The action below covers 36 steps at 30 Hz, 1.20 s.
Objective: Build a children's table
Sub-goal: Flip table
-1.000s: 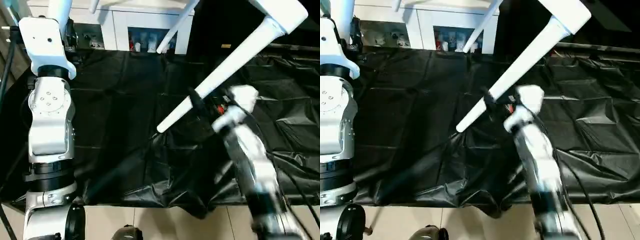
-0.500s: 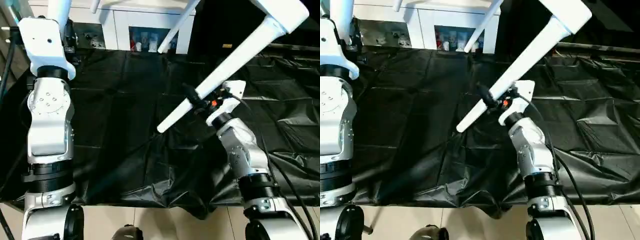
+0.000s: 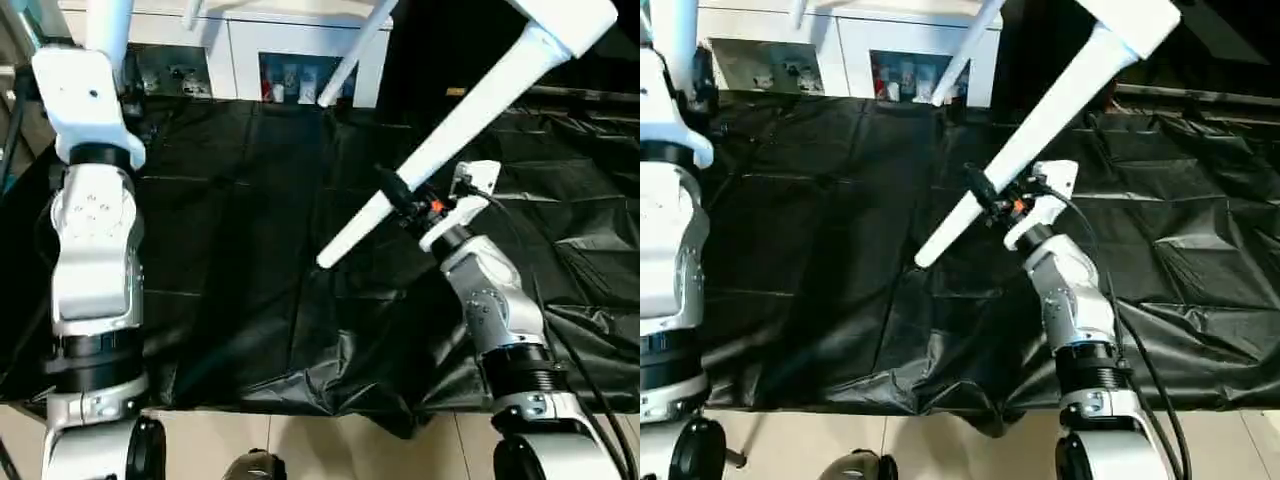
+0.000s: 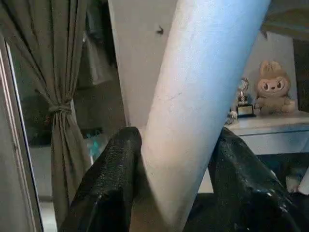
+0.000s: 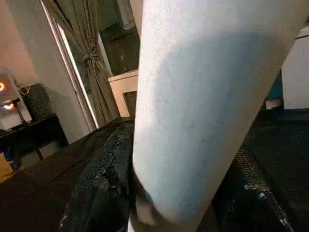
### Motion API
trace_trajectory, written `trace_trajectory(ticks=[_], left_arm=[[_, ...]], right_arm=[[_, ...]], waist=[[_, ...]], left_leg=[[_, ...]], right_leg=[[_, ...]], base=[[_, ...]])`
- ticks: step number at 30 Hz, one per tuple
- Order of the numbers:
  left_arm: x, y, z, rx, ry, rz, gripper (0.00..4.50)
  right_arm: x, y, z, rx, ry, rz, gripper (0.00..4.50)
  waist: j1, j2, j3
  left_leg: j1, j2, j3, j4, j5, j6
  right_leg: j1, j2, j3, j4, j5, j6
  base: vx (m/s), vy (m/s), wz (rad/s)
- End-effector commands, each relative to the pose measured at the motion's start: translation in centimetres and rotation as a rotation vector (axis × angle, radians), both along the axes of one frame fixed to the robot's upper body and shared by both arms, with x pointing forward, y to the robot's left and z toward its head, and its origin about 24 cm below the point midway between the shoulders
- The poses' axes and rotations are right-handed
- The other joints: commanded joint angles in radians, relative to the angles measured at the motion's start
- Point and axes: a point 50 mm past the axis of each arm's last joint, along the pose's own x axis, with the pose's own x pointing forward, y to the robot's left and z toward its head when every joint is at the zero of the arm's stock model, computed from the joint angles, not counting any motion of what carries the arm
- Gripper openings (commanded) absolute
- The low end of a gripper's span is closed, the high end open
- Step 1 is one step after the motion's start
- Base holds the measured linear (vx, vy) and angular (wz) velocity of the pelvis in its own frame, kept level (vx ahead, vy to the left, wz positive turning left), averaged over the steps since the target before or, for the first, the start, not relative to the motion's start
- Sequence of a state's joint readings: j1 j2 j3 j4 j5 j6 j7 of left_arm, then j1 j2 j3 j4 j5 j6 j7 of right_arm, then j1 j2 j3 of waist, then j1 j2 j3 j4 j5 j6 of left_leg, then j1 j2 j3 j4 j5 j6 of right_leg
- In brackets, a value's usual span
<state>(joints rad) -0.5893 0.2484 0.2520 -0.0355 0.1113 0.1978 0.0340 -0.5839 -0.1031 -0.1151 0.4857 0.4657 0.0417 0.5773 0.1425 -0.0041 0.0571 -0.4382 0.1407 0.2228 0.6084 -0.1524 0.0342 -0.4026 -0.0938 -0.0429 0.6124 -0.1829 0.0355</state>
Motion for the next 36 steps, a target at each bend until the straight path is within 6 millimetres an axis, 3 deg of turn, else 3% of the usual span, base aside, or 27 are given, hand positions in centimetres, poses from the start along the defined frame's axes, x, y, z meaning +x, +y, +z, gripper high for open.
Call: trace_trajectory(ticks=[1,5,9,11,14,18,19,25,28,32,33,35,36], left_arm=[[-0.2,-1.0,1.0,-0.018,-0.061,-0.051,1.95],[-0.2,-1.1,0.1,-0.02,-0.036,-0.078,1.91],[-0.5,-1.7,-1.5,-0.012,0.002,-0.138,1.83],[-0.6,-1.9,-2.1,-0.005,0.019,-0.149,1.77],[-1.2,-2.2,-3.1,0.005,0.045,-0.163,1.72],[-1.6,-2.3,-3.7,0.0,0.059,-0.166,1.66],[-1.9,-2.3,-4.2,0.001,0.074,-0.169,1.65],[-2.6,-2.2,-5.7,0.002,0.108,-0.162,1.64],[-3.1,-2.1,-6.5,0.007,0.127,-0.154,1.63],[-4.3,-1.4,-8.1,0.011,0.18,-0.126,1.62],[-4.8,-1.0,-8.7,0.011,0.2,-0.111,1.62],[-5.2,-0.7,-9.3,0.013,0.221,-0.1,1.62],[-5.5,-0.5,-10.0,0.011,0.246,-0.101,1.62]], right_arm=[[0.4,0.0,1.8,-0.016,-0.071,0.01,1.69],[0.2,-0.9,2.4,-0.05,-0.102,-0.001,1.66],[-0.7,-1.8,1.9,-0.142,-0.108,-0.008,1.64],[-1.1,-2.2,1.6,-0.166,-0.103,-0.02,1.64],[-2.0,-3.5,1.1,-0.191,-0.091,-0.061,1.64],[-2.7,-4.2,0.9,-0.191,-0.079,-0.089,1.62],[-3.2,-4.3,0.7,-0.203,-0.071,-0.1,1.61],[-4.3,-4.6,-0.7,-0.275,-0.031,-0.14,1.61],[-4.4,-4.7,-1.5,-0.334,-0.012,-0.153,1.61],[-4.6,-5.0,-2.2,-0.374,0.015,-0.163,1.61],[-4.7,-5.4,-2.5,-0.386,0.025,-0.168,1.61],[-4.8,-5.7,-2.8,-0.4,0.036,-0.176,1.61],[-4.8,-6.0,-3.1,-0.403,0.051,-0.187,1.61]], waist=[[-0.009,0.005,-0.084],[-0.006,0.002,-0.084],[-0.001,-0.001,-0.086],[-0.001,-0.001,-0.084],[-0.001,0.014,-0.081],[-0.006,0.011,-0.077],[-0.007,0.015,-0.076],[-0.011,0.011,-0.072],[-0.015,0.015,-0.066],[-0.023,0.014,-0.06],[-0.024,0.006,-0.06],[-0.027,0.01,-0.055],[-0.028,0.007,-0.056]], left_leg=[[0.068,0.092,-0.058,-0.088,-0.297,-0.074],[0.066,0.092,-0.057,-0.087,-0.277,-0.069],[0.063,0.091,-0.054,-0.081,-0.224,-0.044],[0.062,0.091,-0.054,-0.083,-0.242,-0.037],[0.07,0.095,-0.06,-0.09,-0.315,-0.069],[0.073,0.095,-0.064,-0.097,-0.392,-0.11],[0.071,0.095,-0.066,-0.099,-0.41,-0.117],[0.069,0.093,-0.069,-0.102,-0.447,-0.129],[0.078,0.093,-0.072,-0.103,-0.526,-0.152],[0.083,0.094,-0.08,-0.109,-0.616,-0.172],[0.085,0.094,-0.079,-0.109,-0.626,-0.172],[0.092,0.093,-0.081,-0.109,-0.672,-0.179],[0.1,0.093,-0.086,-0.108,-0.705,-0.186]], right_leg=[[0.014,-0.063,0.03,-0.053,-0.092,-0.188],[0.016,-0.065,0.031,-0.052,-0.081,-0.185],[0.019,-0.063,0.03,-0.048,-0.029,-0.184],[0.018,-0.064,0.031,-0.053,-0.057,-0.182],[0.011,-0.061,0.032,-0.061,-0.124,-0.163],[0.008,-0.06,0.033,-0.067,-0.159,-0.149],[0.008,-0.062,0.033,-0.067,-0.174,-0.145],[0.008,-0.064,0.035,-0.076,-0.218,-0.122],[-0.001,-0.064,0.037,-0.088,-0.302,-0.111],[-0.003,-0.064,0.037,-0.095,-0.377,-0.099],[-0.004,-0.064,0.037,-0.097,-0.385,-0.098],[-0.011,-0.064,0.038,-0.105,-0.438,-0.089],[-0.015,-0.064,0.038,-0.109,-0.467,-0.085]], base=[[0.0,0.0,0.0],[0.0,0.0,0.0],[0.0,0.0,0.0],[0.0,0.0,0.0],[0.0,0.0,0.0],[0.0,0.0,0.0],[0.0,0.0,0.0],[0.0,0.0,0.0],[0.0,0.0,0.0],[0.0,0.0,0.0],[0.0,0.0,0.0],[0.0,0.0,0.0],[0.0,0.0,0.0]])
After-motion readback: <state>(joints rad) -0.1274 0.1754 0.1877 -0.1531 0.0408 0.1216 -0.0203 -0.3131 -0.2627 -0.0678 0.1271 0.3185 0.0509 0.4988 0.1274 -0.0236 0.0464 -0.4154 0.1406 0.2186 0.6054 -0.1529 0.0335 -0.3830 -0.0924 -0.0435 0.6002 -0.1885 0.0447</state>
